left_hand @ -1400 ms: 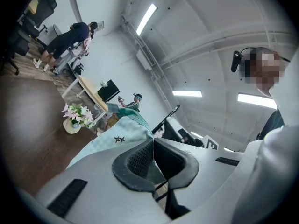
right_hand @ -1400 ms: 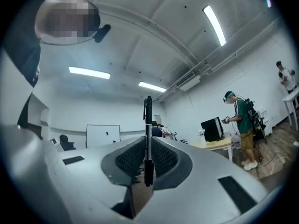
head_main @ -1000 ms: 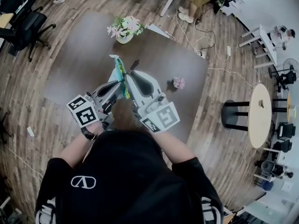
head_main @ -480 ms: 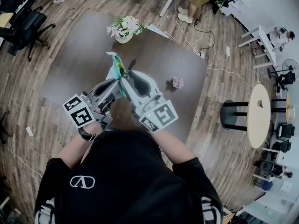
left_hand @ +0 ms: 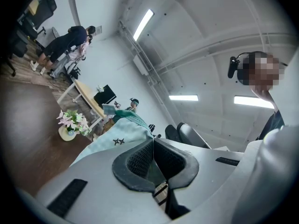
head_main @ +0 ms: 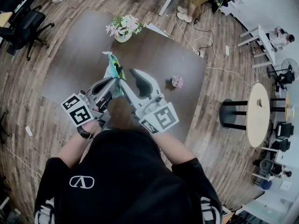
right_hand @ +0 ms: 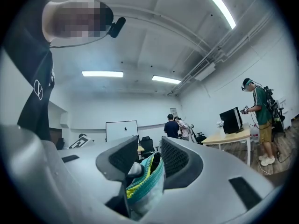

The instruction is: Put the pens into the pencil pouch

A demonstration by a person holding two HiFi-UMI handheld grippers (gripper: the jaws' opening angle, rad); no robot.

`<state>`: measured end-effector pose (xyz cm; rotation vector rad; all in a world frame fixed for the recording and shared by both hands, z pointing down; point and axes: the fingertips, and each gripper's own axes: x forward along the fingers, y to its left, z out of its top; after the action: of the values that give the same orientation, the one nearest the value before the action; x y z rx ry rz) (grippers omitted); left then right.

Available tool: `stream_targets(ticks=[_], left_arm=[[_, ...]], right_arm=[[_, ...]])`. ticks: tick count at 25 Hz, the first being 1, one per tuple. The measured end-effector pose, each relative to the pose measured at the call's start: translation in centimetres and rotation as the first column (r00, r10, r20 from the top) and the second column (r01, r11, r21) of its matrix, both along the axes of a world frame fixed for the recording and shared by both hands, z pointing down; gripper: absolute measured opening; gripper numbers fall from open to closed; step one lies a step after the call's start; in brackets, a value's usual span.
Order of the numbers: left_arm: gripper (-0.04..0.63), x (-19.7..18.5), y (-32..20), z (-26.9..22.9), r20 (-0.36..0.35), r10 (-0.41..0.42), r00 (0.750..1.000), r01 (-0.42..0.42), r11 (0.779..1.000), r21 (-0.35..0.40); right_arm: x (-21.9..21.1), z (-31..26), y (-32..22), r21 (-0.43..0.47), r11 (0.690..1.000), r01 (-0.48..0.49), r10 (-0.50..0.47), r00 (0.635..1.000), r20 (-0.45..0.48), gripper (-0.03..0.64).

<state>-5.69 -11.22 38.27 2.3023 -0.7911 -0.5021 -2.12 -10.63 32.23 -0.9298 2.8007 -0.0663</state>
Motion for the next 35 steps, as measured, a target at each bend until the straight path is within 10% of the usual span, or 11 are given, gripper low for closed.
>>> stream_targets(ticks=[8,15,26,35], left_arm=[[0.009,1.0,1.4,0.5,0.281,-0.055,0.958,-0.022,0.964,0.264],[0.009,1.2,0.1,6.5,0.310,-0.031,0.950,-0.015,0.989,0.146],[0.009,-0.7,-4.0,24.8,0.576,0.012,0.817,0.035,0.997,-0.070],[0.009,5.7,-5.1,33.6,0.607,0.171,0.776,-0.055,0.977,-0.206]], right_arm=[[2.5,-0.2,-0.4,-0.012,0.996,-0.083,0.084,0.996,0.034,0.141],[4.2,1.3,-0.4,-0.069,0.990,-0.127,0.130,0.991,0.042,0.137],[8.2,5.6,0.8,-0.173,0.963,-0.207,0.210,0.978,0.003,0.132],[9.9,9.7,1.5,-0.280,0.929,-0.242,0.242,0.970,-0.035,0.127]])
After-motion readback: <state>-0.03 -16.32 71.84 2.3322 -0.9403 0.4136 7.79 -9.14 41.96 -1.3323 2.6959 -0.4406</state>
